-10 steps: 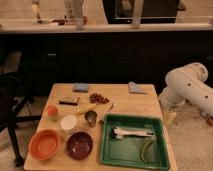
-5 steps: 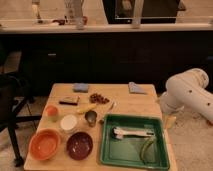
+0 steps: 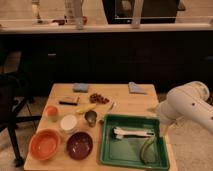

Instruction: Place pepper in red bowl

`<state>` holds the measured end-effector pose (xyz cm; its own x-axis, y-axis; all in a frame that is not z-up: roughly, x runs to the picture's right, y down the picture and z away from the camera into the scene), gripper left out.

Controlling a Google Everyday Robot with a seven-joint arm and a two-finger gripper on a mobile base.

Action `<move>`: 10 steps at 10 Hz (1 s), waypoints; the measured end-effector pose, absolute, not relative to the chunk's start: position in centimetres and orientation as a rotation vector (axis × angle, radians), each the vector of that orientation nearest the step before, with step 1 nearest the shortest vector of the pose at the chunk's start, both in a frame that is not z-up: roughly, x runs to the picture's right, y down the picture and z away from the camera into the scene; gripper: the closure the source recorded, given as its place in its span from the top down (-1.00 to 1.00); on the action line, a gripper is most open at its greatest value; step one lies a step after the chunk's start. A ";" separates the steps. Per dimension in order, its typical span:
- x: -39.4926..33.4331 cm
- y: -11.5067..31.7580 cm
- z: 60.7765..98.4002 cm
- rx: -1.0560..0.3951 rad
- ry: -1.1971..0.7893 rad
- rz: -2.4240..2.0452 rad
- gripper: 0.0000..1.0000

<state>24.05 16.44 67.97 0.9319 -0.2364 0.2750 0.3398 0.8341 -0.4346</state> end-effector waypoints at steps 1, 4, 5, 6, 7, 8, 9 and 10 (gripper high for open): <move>23.2 17.2 68.5 -0.501 -0.243 -0.361 0.60; 22.7 19.4 70.0 -0.513 -0.286 -0.437 0.60; 22.5 20.1 70.7 -0.522 -0.301 -0.444 0.60; 22.3 20.7 71.4 -0.533 -0.314 -0.454 0.60; 22.3 21.0 71.8 -0.541 -0.320 -0.462 0.60; 22.1 21.2 72.0 -0.550 -0.323 -0.470 0.60; 22.3 21.3 72.0 -0.550 -0.321 -0.467 0.60; 22.3 21.3 72.0 -0.550 -0.320 -0.467 0.60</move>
